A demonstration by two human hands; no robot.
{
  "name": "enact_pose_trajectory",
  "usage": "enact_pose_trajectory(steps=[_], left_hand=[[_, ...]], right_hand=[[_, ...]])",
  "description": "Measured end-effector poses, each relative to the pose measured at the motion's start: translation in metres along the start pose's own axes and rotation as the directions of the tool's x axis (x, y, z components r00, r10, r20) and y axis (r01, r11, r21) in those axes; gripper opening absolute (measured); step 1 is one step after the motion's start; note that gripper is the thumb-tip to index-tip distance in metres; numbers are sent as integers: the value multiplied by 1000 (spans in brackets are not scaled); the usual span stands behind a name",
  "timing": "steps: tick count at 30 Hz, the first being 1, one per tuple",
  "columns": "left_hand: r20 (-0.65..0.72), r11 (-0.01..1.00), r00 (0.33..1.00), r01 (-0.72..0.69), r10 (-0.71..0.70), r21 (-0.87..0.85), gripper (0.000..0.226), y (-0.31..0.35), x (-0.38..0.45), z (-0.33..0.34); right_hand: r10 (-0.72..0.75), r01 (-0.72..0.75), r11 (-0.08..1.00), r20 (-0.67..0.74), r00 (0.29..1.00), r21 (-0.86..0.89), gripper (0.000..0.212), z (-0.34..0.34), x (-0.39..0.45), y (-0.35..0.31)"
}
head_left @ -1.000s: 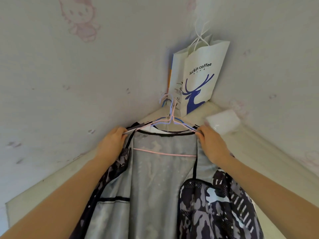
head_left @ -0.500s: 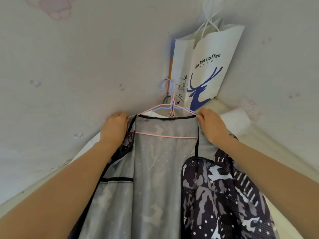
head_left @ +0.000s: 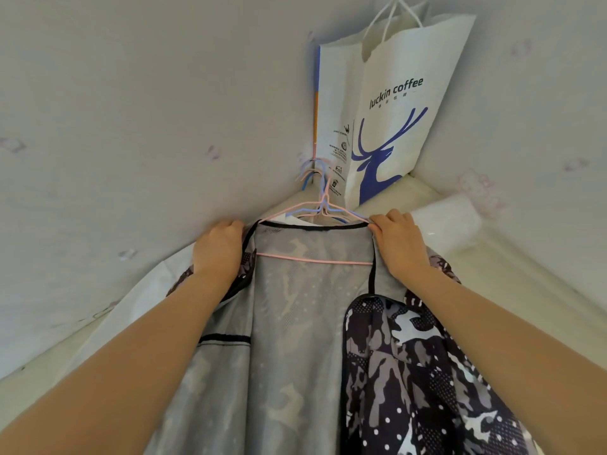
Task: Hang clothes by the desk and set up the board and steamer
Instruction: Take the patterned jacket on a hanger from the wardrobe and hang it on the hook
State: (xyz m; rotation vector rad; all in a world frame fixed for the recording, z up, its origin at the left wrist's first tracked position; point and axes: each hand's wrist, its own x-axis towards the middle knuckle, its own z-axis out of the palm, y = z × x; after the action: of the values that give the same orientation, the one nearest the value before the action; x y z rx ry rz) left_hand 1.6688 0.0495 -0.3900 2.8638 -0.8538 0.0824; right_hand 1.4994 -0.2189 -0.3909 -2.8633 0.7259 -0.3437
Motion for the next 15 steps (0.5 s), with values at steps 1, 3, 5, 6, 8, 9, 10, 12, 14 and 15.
enact_pose_trajectory(steps=[1, 3, 5, 6, 8, 9, 10, 12, 14, 15], left_hand=[[15, 1000, 1000, 3, -3, 11, 12, 1, 0, 0], [43, 1000, 999, 6, -7, 23, 14, 4, -1, 0], [51, 999, 999, -10, 8, 41, 18, 6, -5, -1], [44, 999, 999, -24, 22, 46, 21, 6, -8, 0], [8, 999, 999, -44, 44, 29, 27, 6, -15, 1], [-17, 999, 999, -48, 48, 12, 31, 6, -19, 2], [-38, 999, 998, -53, 53, 2, 36, 7, -22, 2], [-27, 998, 997, -66, 67, 7, 43, 9, -30, 0], [17, 997, 997, -73, 73, -7, 41, 13, -40, -2], [14, 996, 997, -82, 82, -19, 41, 15, -46, -5]], right_hand=[[11, -11, 1000, 23, 1000, 0, 26, -1, -1, -2], [26, -25, 1000, 82, 996, -12, 30, -4, -1, -4], [33, -29, 999, 136, 990, -30, 33, -6, -1, -6], [34, -29, 999, 160, 987, -33, 34, -8, -2, -7], [41, -33, 999, 196, 980, -41, 37, -12, -5, -8], [48, -39, 998, 215, 975, -46, 40, -15, -7, -9], [51, -40, 998, 229, 972, -50, 43, -18, -10, -11], [46, -35, 998, 239, 970, -50, 49, -26, -19, -15], [19, -11, 999, 232, 973, -38, 51, -34, -31, -20], [3, 5, 999, 228, 974, -34, 52, -38, -38, -22]])
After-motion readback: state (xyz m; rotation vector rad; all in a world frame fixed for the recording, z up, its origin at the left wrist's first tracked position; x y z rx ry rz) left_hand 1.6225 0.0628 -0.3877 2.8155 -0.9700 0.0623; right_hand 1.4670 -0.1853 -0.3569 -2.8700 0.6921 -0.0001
